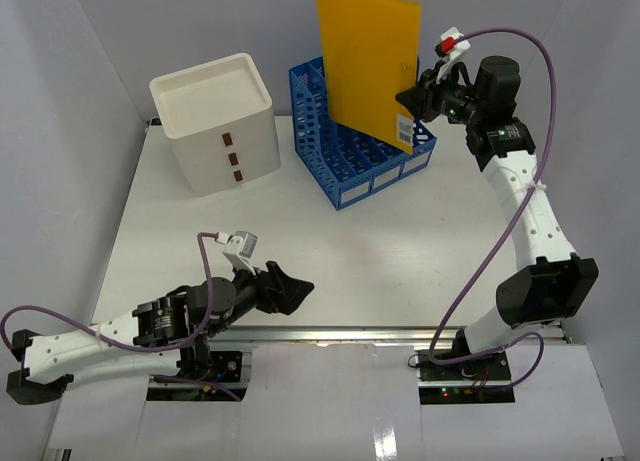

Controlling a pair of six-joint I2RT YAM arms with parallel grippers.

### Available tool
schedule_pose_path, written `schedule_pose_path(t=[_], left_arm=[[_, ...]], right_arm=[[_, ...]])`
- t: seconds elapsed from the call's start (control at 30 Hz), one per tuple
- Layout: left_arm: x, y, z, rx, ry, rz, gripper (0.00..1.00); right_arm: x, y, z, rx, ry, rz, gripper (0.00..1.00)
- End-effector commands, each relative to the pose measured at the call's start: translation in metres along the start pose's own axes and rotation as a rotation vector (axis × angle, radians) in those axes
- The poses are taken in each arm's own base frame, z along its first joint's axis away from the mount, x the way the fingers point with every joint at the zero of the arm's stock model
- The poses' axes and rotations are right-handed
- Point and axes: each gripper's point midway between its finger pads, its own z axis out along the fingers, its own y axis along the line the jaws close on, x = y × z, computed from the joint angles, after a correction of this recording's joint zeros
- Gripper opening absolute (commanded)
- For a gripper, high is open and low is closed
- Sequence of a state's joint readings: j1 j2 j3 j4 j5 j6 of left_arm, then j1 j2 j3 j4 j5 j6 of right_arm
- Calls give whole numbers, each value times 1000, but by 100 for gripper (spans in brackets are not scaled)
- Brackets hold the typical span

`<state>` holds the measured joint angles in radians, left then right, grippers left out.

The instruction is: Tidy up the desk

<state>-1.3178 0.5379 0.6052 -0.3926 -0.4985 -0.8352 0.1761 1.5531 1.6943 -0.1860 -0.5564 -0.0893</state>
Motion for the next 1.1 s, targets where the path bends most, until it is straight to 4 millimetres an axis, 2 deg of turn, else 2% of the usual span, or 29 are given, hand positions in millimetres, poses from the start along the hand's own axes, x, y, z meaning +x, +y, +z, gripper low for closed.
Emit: schedule_pose_path(t=[0.0, 0.17, 0.33, 0.8, 0.9, 0.93, 1.0, 1.03, 1.07], left_arm=[[-11, -2, -6, 4, -24, 29, 98], [-11, -4, -8, 17, -22, 29, 98], [-10, -5, -8, 24, -15, 25, 98], [-17, -11, -15, 43, -13, 22, 98], [-17, -11, -15, 43, -14, 21, 98], [-17, -11, -16, 44, -13, 21, 98], [-18, -12, -16, 46, -12, 18, 98], [-18, -13, -16, 46, -12, 18, 98], [-19, -14, -16, 49, -11, 17, 98]], right_arm=[[-53, 4, -19, 34, -122, -95, 8], [-57, 28, -21, -52, -138, -45, 8], [-50, 45, -9, -94, -123, -13, 8], [-27, 42, 31, -71, -94, -22, 8], [-15, 44, 41, -78, -87, -19, 8], [-17, 45, 42, -79, -97, -25, 8], [-6, 45, 49, -86, -104, -21, 8], [-11, 45, 49, -86, -124, -29, 8], [-8, 44, 51, -81, -132, -25, 8]])
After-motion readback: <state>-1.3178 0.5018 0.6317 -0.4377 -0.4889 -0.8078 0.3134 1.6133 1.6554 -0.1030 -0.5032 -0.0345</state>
